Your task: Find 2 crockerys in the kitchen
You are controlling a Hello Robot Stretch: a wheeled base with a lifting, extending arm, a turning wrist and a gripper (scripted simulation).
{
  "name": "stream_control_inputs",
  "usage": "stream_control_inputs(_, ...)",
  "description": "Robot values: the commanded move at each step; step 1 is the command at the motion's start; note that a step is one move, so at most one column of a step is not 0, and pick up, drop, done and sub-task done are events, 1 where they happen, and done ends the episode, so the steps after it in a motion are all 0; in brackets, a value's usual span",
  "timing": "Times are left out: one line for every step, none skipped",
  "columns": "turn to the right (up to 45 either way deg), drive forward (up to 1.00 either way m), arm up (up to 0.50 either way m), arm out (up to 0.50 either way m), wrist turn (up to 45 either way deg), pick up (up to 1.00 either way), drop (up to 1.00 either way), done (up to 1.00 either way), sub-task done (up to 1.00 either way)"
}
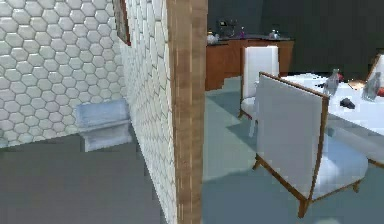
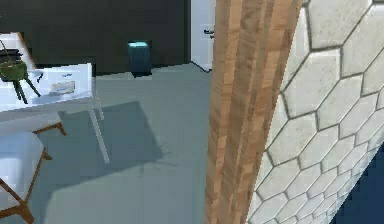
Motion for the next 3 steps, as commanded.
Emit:
stream_control_inputs(6.0, 0.0, 0.0, 0.0, 0.0, 0.0, 0.0, 0.0, 0.0)
stream_control_inputs(0.0, 0.25, 0.0, 0.0, 0.0, 0.0, 0.0, 0.0, 0.0)
stream_control_inputs(45.0, 0.0, 0.0, 0.0, 0.0, 0.0, 0.0, 0.0, 0.0)
